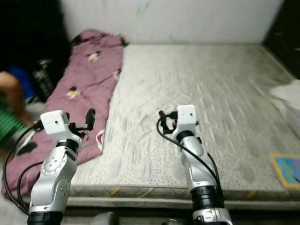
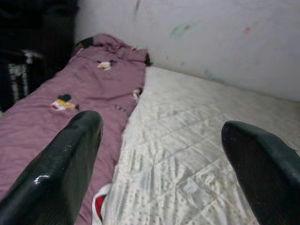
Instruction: Clean up the room
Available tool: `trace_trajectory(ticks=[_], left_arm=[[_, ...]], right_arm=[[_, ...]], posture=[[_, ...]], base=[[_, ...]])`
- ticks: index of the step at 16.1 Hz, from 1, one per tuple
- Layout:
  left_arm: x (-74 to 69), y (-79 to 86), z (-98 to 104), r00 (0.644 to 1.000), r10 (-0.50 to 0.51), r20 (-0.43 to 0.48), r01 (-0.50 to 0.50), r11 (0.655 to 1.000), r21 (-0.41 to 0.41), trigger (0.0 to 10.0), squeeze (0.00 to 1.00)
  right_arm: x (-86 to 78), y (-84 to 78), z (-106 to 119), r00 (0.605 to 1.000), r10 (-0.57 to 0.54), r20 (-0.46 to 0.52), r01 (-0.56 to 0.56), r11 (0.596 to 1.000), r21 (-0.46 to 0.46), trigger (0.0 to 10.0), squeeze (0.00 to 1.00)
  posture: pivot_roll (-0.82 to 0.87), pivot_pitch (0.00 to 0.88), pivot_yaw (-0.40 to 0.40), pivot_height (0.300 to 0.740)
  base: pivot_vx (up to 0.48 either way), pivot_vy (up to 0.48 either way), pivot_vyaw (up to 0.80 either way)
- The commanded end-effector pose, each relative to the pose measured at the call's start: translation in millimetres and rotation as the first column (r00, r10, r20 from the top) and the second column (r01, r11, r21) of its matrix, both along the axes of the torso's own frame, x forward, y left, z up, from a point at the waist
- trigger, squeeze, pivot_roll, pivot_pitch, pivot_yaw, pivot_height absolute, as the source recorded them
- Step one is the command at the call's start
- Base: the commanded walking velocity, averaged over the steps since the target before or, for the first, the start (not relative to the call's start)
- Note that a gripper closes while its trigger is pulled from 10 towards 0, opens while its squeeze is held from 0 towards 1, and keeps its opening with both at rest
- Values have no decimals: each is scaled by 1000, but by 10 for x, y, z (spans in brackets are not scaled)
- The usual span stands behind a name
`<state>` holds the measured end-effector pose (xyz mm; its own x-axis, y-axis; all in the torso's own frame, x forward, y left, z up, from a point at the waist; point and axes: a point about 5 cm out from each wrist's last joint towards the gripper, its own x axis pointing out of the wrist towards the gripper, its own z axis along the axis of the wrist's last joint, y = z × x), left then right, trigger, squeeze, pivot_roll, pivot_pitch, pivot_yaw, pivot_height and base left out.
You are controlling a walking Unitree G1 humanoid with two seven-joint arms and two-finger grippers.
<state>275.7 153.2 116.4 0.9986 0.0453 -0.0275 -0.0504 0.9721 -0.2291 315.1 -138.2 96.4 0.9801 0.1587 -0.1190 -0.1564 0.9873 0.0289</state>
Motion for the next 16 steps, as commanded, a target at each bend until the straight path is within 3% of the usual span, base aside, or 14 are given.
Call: trace_trajectory(ticks=[1, 16], left_arm=[[5, 72, 11, 1000, 17, -3, -17, 1000, 14, 10000, 0], [15, 97, 7, 999, 31, -8, -31, 999, 28, 10000, 0]], right_arm=[[24, 110, 67, 999, 32, 24, -33, 999, 17, 10000, 0], [27, 121, 72, 999, 35, 27, -35, 999, 16, 10000, 0]], posture=[[-9, 0, 23, 740], [-7, 0, 26, 740]], base=[[0, 480, 0], [0, 480, 0]])
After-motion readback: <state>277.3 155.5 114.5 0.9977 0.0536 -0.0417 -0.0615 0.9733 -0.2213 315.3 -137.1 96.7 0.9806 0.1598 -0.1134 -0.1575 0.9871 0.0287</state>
